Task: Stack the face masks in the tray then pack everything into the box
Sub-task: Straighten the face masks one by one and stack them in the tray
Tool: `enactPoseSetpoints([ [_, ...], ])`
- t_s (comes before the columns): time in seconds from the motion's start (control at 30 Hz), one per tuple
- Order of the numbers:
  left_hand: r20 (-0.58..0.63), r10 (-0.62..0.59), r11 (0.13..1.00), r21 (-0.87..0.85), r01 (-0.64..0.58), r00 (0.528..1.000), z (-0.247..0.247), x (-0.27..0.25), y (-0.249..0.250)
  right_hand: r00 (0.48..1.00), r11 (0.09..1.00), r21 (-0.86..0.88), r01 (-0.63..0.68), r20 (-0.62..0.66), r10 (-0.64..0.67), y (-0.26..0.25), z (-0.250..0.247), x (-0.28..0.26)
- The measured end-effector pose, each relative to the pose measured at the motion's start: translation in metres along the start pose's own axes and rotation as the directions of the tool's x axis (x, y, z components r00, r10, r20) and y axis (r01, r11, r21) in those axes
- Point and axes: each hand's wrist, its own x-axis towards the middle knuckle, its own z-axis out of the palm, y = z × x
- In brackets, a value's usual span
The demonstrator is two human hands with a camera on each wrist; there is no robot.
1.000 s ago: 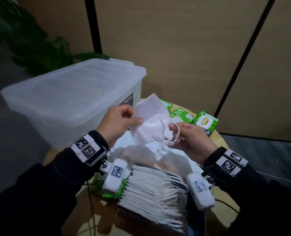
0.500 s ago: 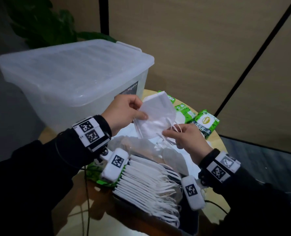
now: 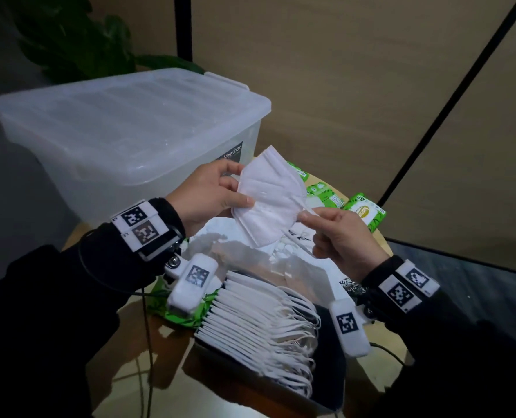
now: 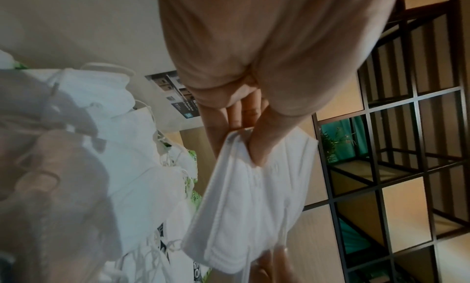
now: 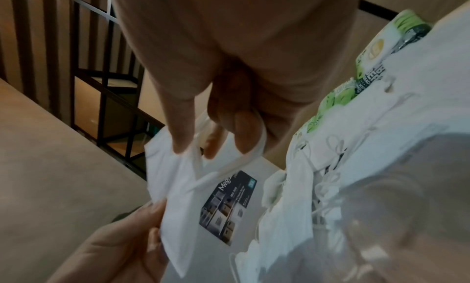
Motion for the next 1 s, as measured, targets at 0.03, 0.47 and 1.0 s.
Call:
enactPoseSetpoints([
  [0.03, 0.018, -0.005, 1.0, 0.004, 0.005, 1.0, 0.001, -0.002, 0.0, 1.0, 1.0, -0.02, 0.001, 0.013, -0.001, 0.001, 0.0, -0.001],
  [0.47, 0.286, 0.223, 0.888, 0.336, -0.315, 0.932, 0.006, -0.018, 0.011, 0.995, 0.967, -0.238, 0.088, -0.029, -0.098, 0.003, -0.004, -0.015],
  [1.0, 0.449, 0.193, 0.292, 0.822, -0.488, 0.872, -0.011, -0.015, 0.0, 0.995, 0.994, -0.096, 0.05, -0.078, -0.058, 0.009, -0.019, -0.011],
])
